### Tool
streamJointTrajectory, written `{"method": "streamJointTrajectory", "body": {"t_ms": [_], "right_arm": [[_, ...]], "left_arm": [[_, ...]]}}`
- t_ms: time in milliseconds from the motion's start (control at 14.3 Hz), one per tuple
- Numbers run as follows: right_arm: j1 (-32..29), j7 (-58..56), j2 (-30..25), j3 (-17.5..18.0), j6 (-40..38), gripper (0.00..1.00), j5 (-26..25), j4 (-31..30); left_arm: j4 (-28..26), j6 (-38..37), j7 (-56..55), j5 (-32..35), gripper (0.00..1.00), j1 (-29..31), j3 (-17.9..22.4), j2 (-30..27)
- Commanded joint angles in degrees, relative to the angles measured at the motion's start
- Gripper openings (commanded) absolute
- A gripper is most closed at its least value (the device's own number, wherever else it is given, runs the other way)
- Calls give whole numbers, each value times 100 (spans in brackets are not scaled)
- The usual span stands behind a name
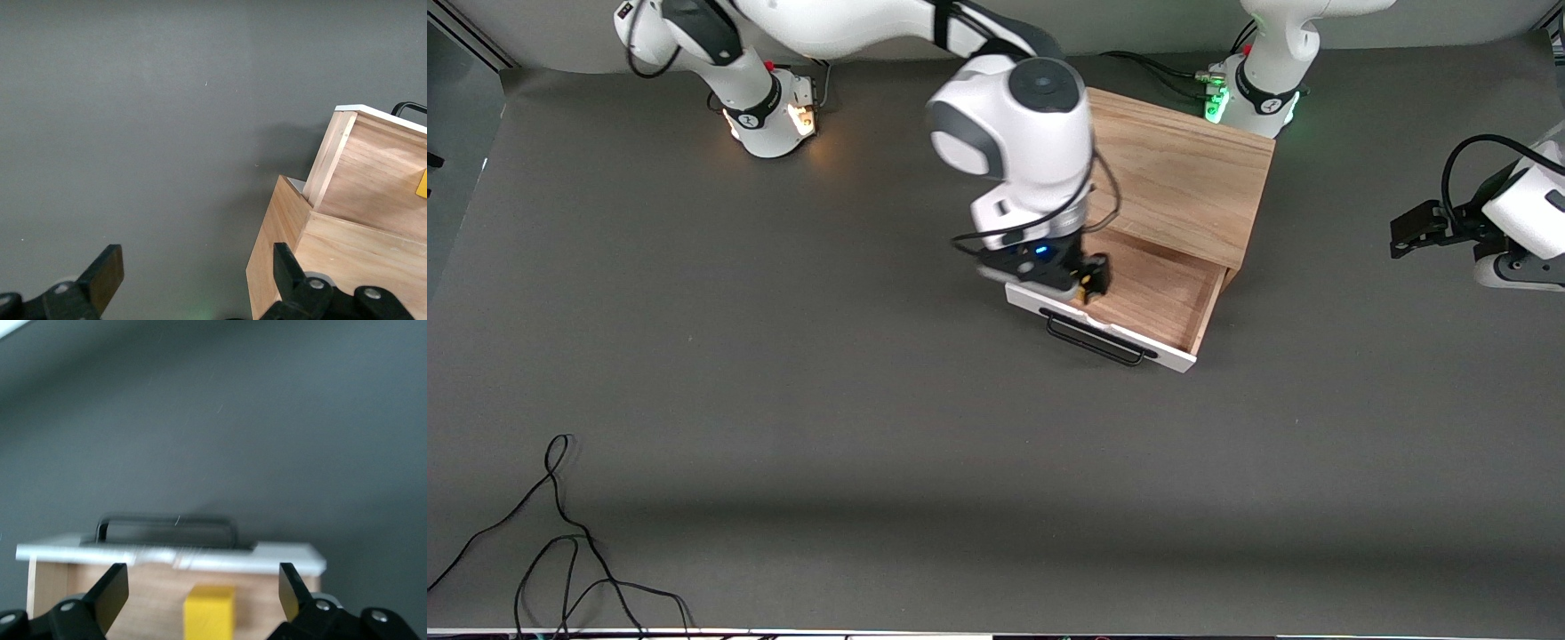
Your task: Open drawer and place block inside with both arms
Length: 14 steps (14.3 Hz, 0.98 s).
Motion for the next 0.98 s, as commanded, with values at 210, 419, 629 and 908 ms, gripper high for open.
{"method": "streamJointTrajectory", "body": {"t_ms": [210,419,629,908], "right_arm": [[-2081,-1678,-1453,860,-218,100,-31,-1553],[-3147,-2751,-1990,1170,-200,100,-40,-2326],[-3867,-4050,-2272,1161,-191,100,134,-2557],[-4468,-5696,-2685,671,-226,100,953,-2697]], "left_arm": [[-35,-24,47,-104,100,-67,52,-66],[-35,-68,38,-219,100,-66,52,-75],[-35,-103,20,-210,100,-67,52,-75],[-35,-130,11,-149,100,-75,52,-75]]}}
